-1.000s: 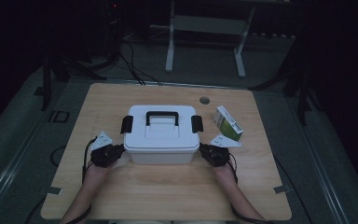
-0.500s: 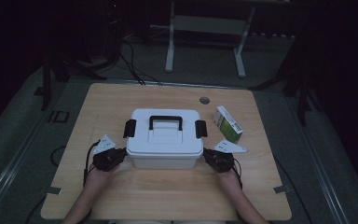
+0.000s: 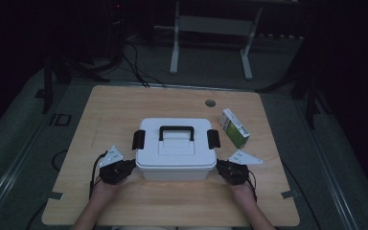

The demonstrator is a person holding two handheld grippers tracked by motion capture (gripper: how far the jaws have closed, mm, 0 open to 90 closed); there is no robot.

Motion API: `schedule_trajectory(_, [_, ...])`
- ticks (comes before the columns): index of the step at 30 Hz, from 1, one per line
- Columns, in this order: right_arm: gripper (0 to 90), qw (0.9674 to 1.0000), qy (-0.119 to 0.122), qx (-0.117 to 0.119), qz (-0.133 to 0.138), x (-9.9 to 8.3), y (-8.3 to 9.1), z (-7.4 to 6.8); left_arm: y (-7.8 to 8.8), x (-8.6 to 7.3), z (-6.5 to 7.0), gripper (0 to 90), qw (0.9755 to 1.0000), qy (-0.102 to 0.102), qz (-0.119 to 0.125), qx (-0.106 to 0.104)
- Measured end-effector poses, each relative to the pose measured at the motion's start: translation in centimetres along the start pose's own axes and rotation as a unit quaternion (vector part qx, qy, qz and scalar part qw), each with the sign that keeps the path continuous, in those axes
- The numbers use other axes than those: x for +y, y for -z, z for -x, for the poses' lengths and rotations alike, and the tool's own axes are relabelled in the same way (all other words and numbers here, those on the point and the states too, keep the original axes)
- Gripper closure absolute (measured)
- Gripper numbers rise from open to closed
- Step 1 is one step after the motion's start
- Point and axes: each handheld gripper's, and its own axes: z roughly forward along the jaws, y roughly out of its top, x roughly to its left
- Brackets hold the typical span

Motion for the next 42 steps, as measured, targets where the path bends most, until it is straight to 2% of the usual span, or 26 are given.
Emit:
schedule_trajectory(13, [90.0, 1.0, 0.002, 0.001, -0.002, -0.8, 1.8, -0.4, 0.3, -0.2, 1.6, 90.0, 0.9998, -0.014, -0.009, -0.015])
schedule_trajectory(26, [90.0, 0.9999, -0.012, 0.004, 0.001, -1.6, 3.2, -0.9, 0.1, -0.2, 2.0, 90.0, 0.9995, -0.013, -0.012, -0.026])
schedule_trajectory(42, [90.0, 0.9998, -0.021, -0.001, 0.002, -1.2, 2.5, -0.4, -0.2, 0.0, 1.5, 90.0, 0.9996, -0.011, -0.011, -0.025])
